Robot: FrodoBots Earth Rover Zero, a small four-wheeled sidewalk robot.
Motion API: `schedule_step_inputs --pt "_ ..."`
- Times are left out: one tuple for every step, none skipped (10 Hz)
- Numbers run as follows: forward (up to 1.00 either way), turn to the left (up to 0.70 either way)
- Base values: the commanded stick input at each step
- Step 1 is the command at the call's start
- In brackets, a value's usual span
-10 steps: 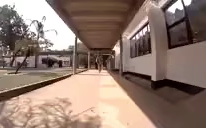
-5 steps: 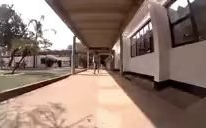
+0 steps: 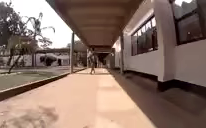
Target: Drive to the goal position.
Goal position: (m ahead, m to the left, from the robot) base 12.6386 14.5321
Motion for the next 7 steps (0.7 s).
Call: schedule_step_inputs --pt "0.50 0.00" --pt "0.50 0.00" --pt "0.50 0.00" --pt "0.50 0.00" --pt "0.50 0.00" --pt "0.50 0.00" --pt "0.50 0.00"
